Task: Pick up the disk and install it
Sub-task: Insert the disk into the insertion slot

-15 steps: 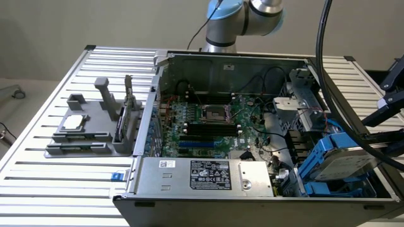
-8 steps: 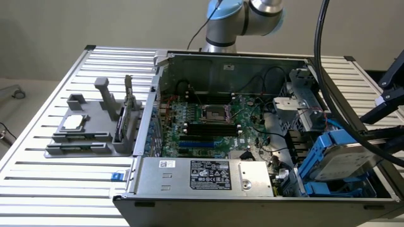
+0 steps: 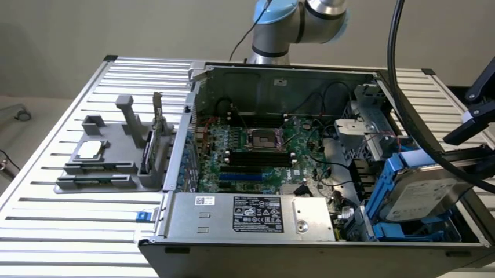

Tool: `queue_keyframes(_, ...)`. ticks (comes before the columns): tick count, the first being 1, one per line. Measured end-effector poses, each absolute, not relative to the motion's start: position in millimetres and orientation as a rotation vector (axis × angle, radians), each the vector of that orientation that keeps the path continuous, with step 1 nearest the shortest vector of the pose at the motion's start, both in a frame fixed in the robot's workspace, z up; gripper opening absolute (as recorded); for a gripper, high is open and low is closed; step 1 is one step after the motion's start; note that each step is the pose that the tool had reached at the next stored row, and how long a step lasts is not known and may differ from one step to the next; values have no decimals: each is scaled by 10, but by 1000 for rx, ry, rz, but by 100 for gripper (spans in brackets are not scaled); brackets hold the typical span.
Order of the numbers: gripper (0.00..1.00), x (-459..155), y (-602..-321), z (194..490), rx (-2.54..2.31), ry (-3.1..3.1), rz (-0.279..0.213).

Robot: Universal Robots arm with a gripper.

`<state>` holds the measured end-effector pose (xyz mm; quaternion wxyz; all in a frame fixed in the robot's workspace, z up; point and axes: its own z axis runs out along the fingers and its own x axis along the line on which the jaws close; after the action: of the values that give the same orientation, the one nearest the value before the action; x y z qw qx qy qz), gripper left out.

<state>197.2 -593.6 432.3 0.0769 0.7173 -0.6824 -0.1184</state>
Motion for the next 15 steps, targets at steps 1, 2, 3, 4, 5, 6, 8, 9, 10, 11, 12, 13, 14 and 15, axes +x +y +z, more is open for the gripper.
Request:
queue_keyframes(1,51,1992,-5932,4323,2150,-2045,-356)
queue_keyframes(2,51,2013,-5929,4323,2152,-2046,-359)
queue_keyframes(3,51,2029,-5928,4322,2152,-2046,-361)
queue_keyframes(4,51,2038,-5926,4323,2153,-2046,-361)
queue_keyframes(5,51,2044,-5925,4323,2153,-2046,-362)
queue_keyframes(6,51,2048,-5925,4323,2154,-2047,-363)
queue_keyframes(8,51,2057,-5924,4324,2154,-2047,-364)
queue_keyframes(9,49,2064,-5924,4323,2155,-2047,-365)
queue_keyframes(10,43,2071,-5923,4323,2155,-2047,-366)
queue_keyframes(11,43,2079,-5923,4323,2155,-2047,-366)
queue_keyframes(12,36,2088,-5923,4324,2155,-2048,-367)
queue_keyframes(13,34,2098,-5923,4325,2156,-2048,-367)
queue_keyframes(14,34,2110,-5922,4324,2157,-2048,-368)
queue_keyframes(15,34,2121,-5923,4323,2157,-2048,-370)
